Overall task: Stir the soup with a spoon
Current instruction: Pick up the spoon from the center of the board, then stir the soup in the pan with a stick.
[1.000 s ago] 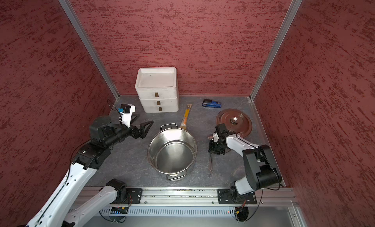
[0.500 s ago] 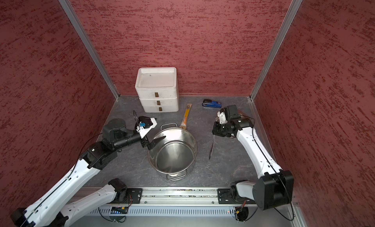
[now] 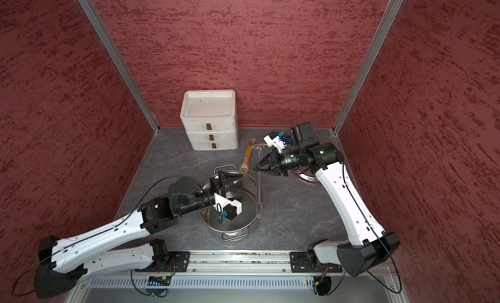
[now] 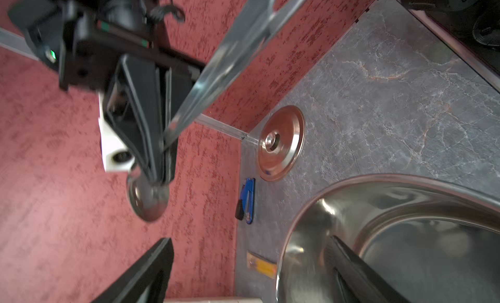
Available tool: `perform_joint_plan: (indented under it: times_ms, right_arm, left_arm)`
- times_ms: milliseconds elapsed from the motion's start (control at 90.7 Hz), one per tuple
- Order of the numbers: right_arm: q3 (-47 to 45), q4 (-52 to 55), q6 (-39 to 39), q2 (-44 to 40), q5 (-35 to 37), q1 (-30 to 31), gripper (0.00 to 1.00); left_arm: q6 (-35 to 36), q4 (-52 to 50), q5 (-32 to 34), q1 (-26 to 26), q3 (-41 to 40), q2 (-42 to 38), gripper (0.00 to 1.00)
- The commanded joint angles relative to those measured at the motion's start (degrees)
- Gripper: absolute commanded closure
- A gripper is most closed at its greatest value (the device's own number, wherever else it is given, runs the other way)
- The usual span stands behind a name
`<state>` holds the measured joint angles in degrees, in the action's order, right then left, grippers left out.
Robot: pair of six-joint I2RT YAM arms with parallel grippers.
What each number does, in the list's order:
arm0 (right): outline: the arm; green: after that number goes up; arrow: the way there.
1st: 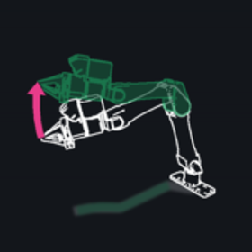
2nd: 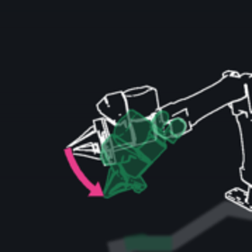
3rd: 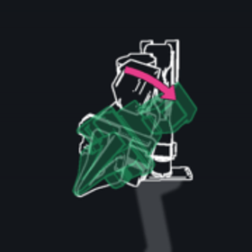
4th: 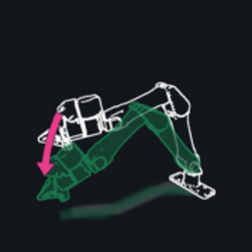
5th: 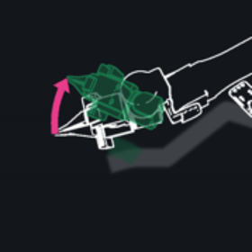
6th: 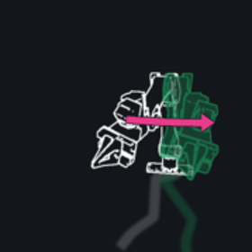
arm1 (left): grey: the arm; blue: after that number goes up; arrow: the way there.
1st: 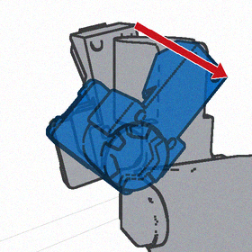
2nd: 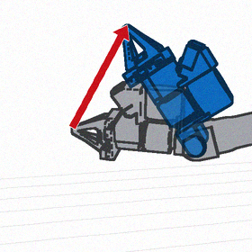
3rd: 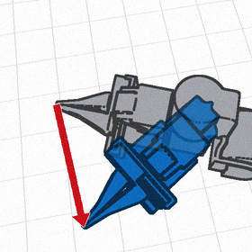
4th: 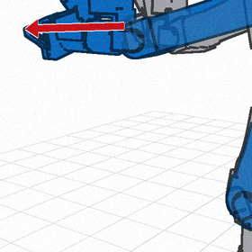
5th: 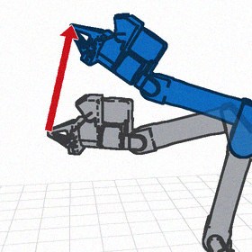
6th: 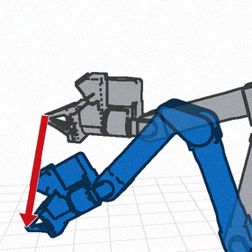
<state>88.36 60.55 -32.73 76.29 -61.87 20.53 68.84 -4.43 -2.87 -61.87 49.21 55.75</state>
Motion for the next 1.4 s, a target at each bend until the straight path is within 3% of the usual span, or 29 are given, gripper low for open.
perform_joint_plan:
  times_ms: [0,309,419,661,705,827,992,1069,1124,1245,1389]
  right_arm:
    - [-2.67,-11.47,-12.06,-2.42,-5.28,0.95,1.00]
    - [-5.04,-13.48,-14.63,-1.33,-2.68,5.76,1.00]
    - [-4.86,-14.01,-15.42,-0.90,-2.41,6.28,1.00]
    - [-4.95,-14.10,-15.84,-0.56,-1.50,7.63,1.00]
    - [-4.94,-14.19,-15.89,-0.59,-1.28,7.62,1.00]
    - [-5.19,-14.68,-16.67,-1.24,0.30,7.69,0.82]
    - [-6.19,-14.78,-16.32,-6.44,10.35,7.76,0.26]
    - [-8.37,-15.10,-16.29,-11.15,16.24,7.76,0.13]
    - [-9.94,-14.24,-15.92,-14.54,20.66,7.70,0.08]
    - [-12.52,-8.40,-14.32,-21.65,32.61,7.78,0.07]
    - [-14.01,-1.41,-10.20,-26.77,45.82,7.70,0.07]
  left_arm:
    - [6.58,11.07,2.24,-4.61,-1.56,0.27,0.15]
    - [8.46,16.00,3.54,-11.70,-0.23,1.19,0.34]
    - [8.81,13.96,2.94,-12.21,0.06,0.53,0.50]
    - [7.81,16.20,3.07,-12.31,0.52,0.56,1.00]
    - [7.37,17.20,3.12,-12.31,0.53,0.46,1.00]
    - [3.40,20.62,4.72,-12.46,0.41,-1.10,1.00]
    - [-8.23,18.35,12.96,-12.42,2.94,-5.78,1.00]
    - [-16.71,12.72,17.12,-12.32,5.10,-8.93,1.00]
    - [-23.23,5.30,19.29,-12.29,7.12,-11.14,1.00]
    - [-37.21,-12.62,23.59,-12.22,11.14,-14.47,1.00]
    - [-52.74,-27.14,22.84,-12.26,13.18,-16.03,1.00]
